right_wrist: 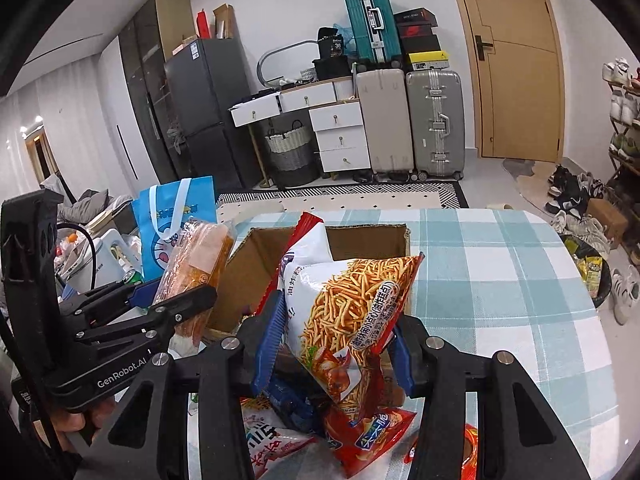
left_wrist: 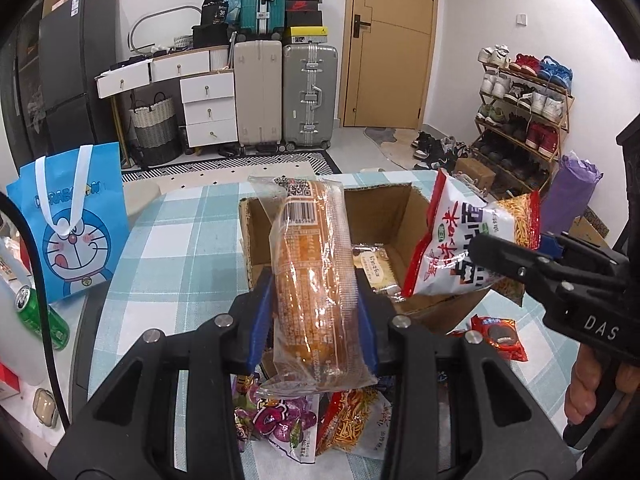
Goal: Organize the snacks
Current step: 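Carry bread loaf in left tool while right tool carries noodle bag into box, then open left tool releasing bread while right tool releases noodle bag in box, then withdraw both tools from the box back toward the remaining snacks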
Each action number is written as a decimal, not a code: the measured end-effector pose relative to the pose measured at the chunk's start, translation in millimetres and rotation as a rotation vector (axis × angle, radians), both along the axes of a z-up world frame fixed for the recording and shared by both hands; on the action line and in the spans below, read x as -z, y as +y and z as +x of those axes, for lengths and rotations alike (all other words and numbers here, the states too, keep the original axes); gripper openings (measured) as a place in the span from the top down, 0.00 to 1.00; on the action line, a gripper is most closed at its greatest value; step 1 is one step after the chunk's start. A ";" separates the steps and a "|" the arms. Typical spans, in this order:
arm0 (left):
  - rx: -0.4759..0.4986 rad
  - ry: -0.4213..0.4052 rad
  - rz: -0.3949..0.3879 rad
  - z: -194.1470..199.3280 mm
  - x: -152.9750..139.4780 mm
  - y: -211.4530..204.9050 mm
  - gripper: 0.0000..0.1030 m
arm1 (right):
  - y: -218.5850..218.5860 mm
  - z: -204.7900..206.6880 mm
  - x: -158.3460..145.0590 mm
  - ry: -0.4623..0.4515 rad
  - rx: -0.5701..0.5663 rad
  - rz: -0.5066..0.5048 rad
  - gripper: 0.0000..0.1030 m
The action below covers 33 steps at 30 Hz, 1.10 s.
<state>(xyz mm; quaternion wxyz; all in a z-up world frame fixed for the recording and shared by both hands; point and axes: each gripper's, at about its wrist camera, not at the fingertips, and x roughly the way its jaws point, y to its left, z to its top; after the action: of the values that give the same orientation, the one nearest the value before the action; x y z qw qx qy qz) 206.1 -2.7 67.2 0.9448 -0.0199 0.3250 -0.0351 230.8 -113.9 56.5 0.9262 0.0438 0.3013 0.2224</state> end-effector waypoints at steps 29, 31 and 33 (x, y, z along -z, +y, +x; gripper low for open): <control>-0.018 -0.013 0.002 -1.4 -2.1 4.1 0.10 | -21.7 -6.1 -4.5 -0.050 0.038 0.011 0.16; -0.027 -0.005 -0.008 -7.5 -3.5 8.7 0.01 | -27.0 -9.5 -4.7 -0.040 0.041 0.008 0.09; -0.035 -0.006 -0.020 -15.2 -4.1 13.6 0.01 | -33.1 -12.8 -3.1 -0.025 0.042 0.002 0.02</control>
<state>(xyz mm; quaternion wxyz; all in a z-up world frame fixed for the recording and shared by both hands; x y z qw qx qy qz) 190.9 10.9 71.3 0.9460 -0.0348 0.3217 -0.0217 217.9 -147.0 59.6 0.9343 0.0480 0.2884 0.2038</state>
